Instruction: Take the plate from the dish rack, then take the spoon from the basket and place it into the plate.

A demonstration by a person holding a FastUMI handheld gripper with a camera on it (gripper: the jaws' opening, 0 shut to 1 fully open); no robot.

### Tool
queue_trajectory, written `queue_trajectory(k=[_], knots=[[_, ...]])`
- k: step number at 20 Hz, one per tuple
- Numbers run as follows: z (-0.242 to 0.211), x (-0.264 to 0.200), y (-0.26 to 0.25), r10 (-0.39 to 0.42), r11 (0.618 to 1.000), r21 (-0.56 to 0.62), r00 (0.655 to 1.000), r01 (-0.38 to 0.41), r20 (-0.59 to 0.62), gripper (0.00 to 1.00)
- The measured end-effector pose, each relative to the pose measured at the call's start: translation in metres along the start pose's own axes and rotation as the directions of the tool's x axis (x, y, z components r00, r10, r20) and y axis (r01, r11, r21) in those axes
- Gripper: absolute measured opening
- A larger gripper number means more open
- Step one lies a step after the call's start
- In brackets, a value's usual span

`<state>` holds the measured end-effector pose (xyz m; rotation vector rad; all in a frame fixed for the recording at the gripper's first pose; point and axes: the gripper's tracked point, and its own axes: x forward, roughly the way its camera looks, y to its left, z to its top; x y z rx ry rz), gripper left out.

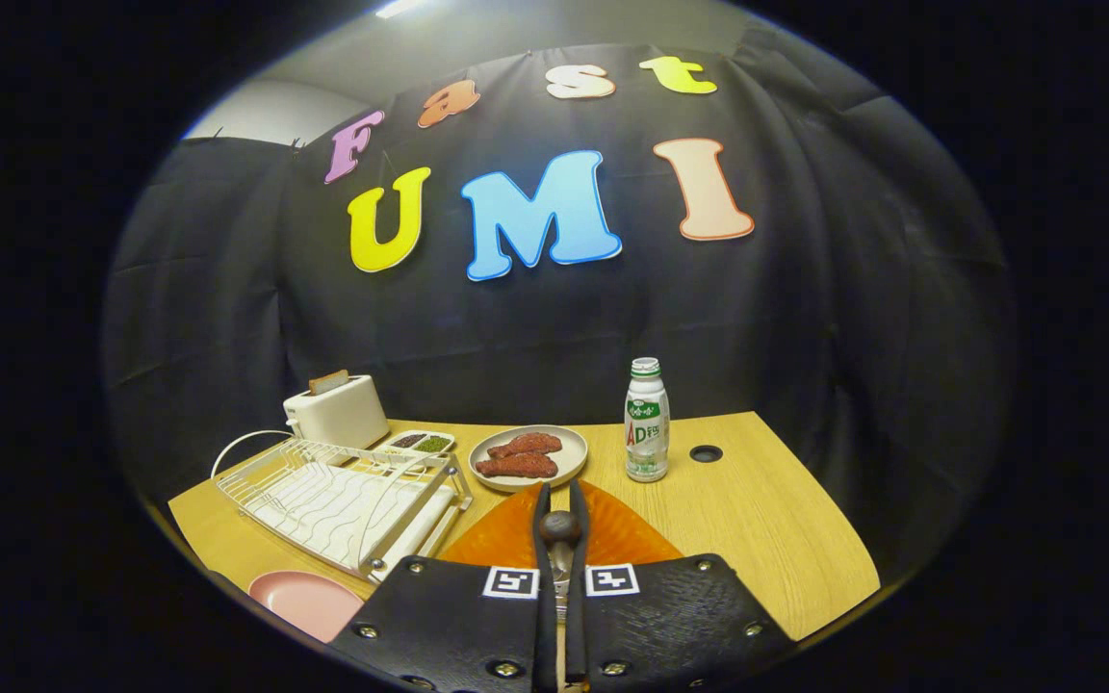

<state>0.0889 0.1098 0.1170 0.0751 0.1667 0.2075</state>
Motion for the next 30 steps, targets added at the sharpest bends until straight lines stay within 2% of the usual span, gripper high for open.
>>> queue_trajectory(k=[4,9,13,18,23,30], knots=[[0.03,-0.03,0.008,-0.036,0.998,-0.047,0.998,0.038,0.042,0.03],[0.051,-0.062,0.028,-0.049,0.998,-0.047,0.997,0.052,0.053,0.03],[0.06,-0.092,0.04,-0.082,0.996,-0.042,0.995,0.085,0.059,0.03],[0.049,-0.116,0.065,-0.086,0.995,-0.057,0.996,0.088,0.025,0.03],[0.02,-0.131,0.108,-0.041,0.996,-0.076,0.999,0.038,-0.035,0.03],[-0.017,-0.122,0.169,0.054,0.994,-0.087,0.99,-0.066,-0.131,0.03]])
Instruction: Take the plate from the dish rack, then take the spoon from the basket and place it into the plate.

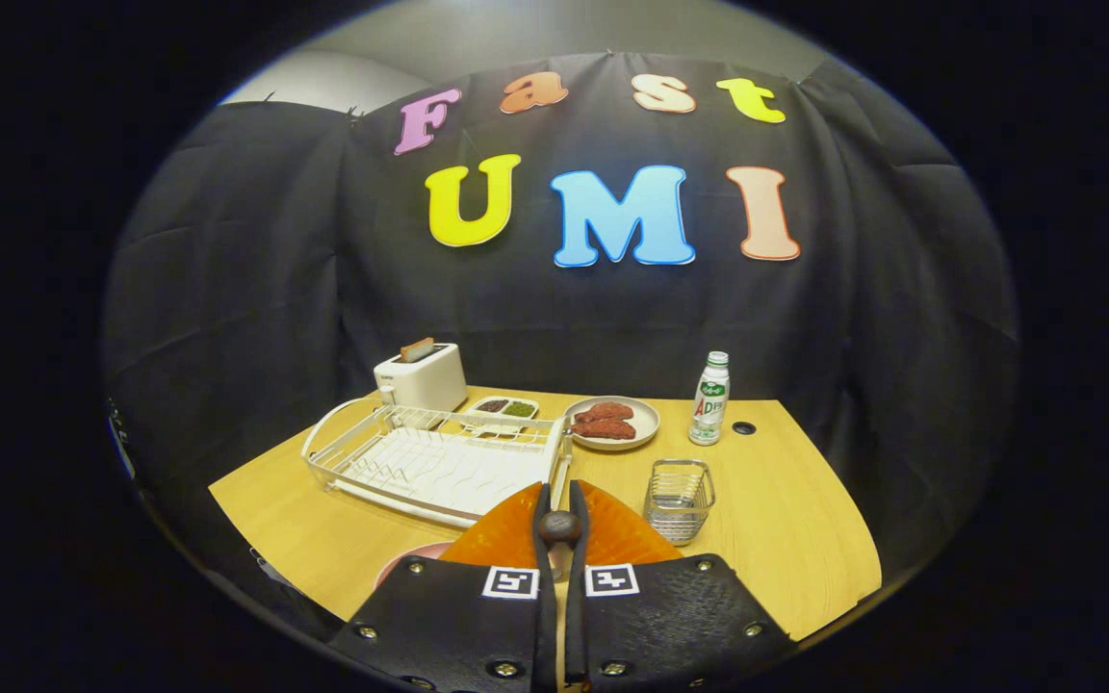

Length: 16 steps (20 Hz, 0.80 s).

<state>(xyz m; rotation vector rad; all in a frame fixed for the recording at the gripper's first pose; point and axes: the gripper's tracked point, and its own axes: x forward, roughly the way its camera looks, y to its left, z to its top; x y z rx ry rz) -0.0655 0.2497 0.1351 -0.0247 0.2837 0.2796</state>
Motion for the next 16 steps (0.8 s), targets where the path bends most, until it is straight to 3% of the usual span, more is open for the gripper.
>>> queue_trajectory(k=[7,16], knots=[[-0.029,0.032,0.068,0.137,0.989,-0.044,0.986,-0.142,-0.097,0.03],[-0.054,0.069,0.136,0.31,0.938,-0.095,0.931,-0.332,-0.191,0.04]])
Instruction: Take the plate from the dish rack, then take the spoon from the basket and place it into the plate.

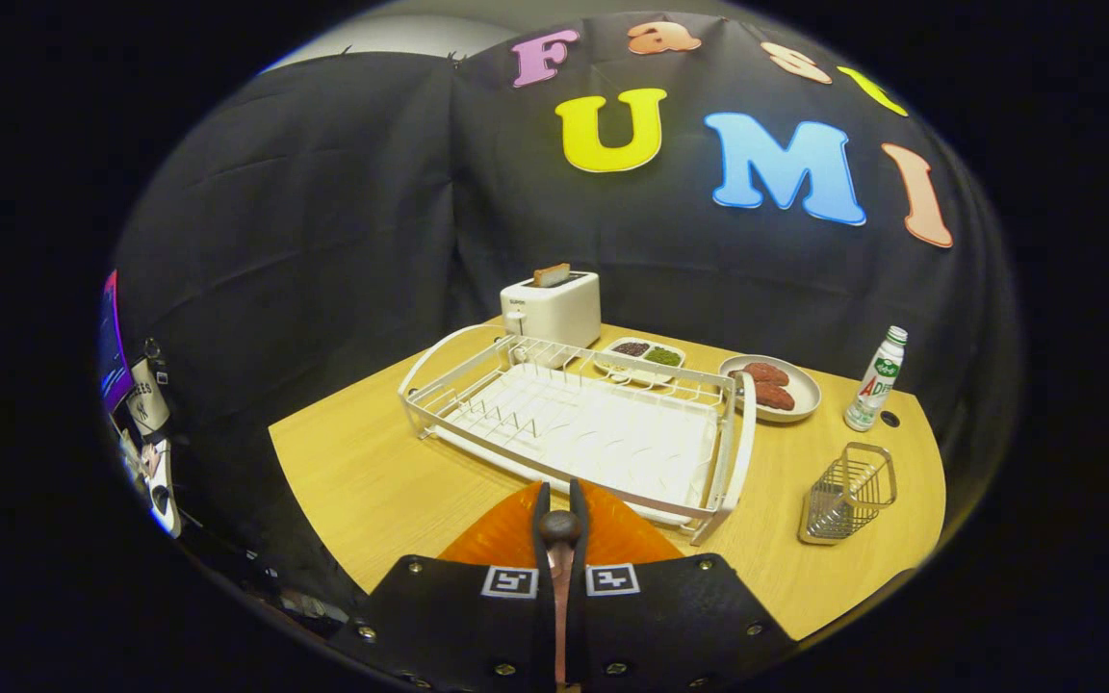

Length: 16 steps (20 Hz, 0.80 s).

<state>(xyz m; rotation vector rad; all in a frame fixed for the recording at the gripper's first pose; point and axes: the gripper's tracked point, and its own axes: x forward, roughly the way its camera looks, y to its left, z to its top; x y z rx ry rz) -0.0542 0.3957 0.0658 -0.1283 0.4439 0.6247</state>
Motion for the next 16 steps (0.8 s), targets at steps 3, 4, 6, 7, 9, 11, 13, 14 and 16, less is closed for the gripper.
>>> queue_trajectory(k=[3,4,6,7,9,11,13,14,16], knots=[[-0.009,0.012,0.005,0.029,1.0,-0.008,0.999,-0.029,-0.041,0.06],[-0.008,0.013,0.007,0.027,1.0,-0.009,0.999,-0.028,-0.045,0.11],[-0.003,0.014,0.005,0.019,1.0,-0.011,0.999,-0.02,-0.031,0.14],[0.002,0.013,0.002,0.016,1.0,-0.012,1.0,-0.016,-0.02,0.15],[0.006,0.011,-0.005,0.003,1.0,-0.016,1.0,-0.003,-0.007,0.18],[0.01,0.01,-0.01,-0.011,1.0,-0.013,1.0,0.011,0.0,0.25],[0.017,0.003,-0.02,-0.036,0.999,-0.008,0.999,0.036,0.028,0.25],[0.023,-0.004,-0.025,-0.052,0.999,-0.005,0.997,0.052,0.049,0.25],[0.037,-0.017,-0.038,-0.09,0.996,0.011,0.992,0.089,0.094,0.25]])
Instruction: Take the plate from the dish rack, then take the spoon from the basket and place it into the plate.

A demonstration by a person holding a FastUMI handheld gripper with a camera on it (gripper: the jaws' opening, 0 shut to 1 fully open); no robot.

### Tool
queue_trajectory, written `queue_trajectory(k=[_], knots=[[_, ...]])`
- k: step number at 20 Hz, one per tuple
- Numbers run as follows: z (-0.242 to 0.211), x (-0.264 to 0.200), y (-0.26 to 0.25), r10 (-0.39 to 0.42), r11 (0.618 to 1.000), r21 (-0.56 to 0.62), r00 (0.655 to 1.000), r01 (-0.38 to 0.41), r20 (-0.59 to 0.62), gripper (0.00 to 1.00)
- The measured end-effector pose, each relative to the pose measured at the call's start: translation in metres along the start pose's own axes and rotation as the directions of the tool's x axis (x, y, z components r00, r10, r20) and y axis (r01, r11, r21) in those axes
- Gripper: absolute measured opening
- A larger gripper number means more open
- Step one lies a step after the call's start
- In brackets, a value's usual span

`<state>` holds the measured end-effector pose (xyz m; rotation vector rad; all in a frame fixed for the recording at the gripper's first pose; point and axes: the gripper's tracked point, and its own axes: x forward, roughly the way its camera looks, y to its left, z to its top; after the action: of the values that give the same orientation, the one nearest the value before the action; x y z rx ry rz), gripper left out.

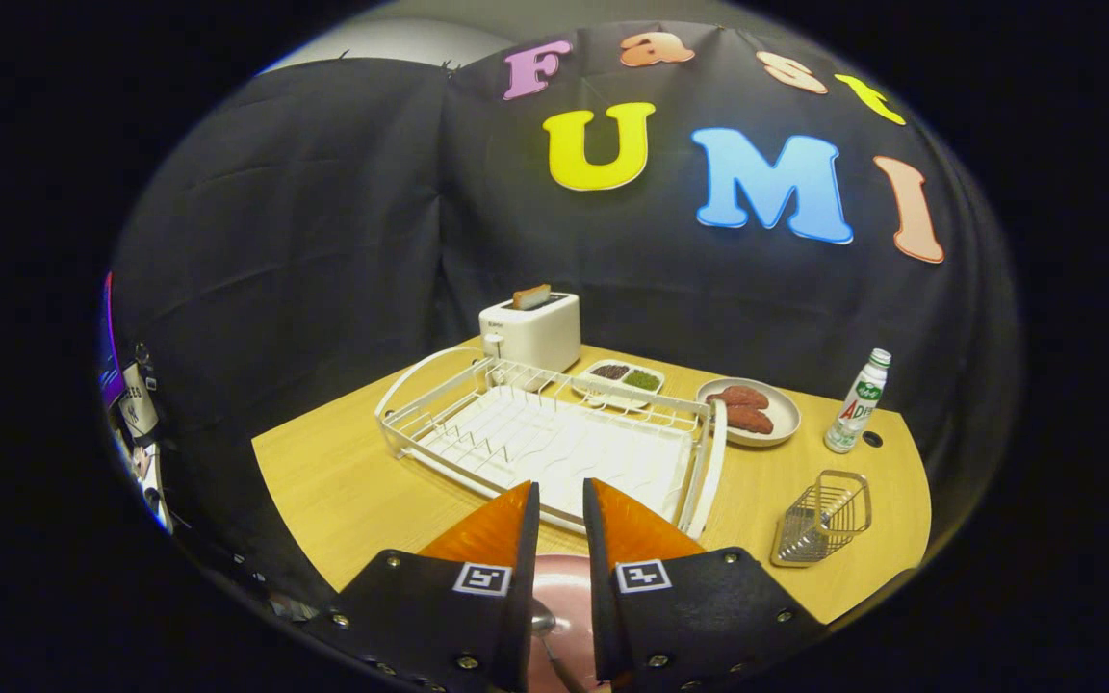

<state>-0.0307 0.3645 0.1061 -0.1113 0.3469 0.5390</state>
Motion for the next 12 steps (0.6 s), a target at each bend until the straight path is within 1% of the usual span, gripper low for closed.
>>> queue_trajectory(k=[3,6,9,11,12], knots=[[0.024,-0.022,-0.029,-0.078,0.997,0.026,0.994,0.076,0.071,0.25],[0.048,-0.05,-0.062,-0.171,0.985,0.058,0.976,0.164,0.138,0.25],[0.069,-0.08,-0.101,-0.277,0.96,0.101,0.941,0.261,0.197,0.25],[0.078,-0.101,-0.128,-0.346,0.937,0.123,0.909,0.326,0.232,0.25],[0.085,-0.114,-0.143,-0.371,0.928,0.126,0.895,0.35,0.247,0.43]])
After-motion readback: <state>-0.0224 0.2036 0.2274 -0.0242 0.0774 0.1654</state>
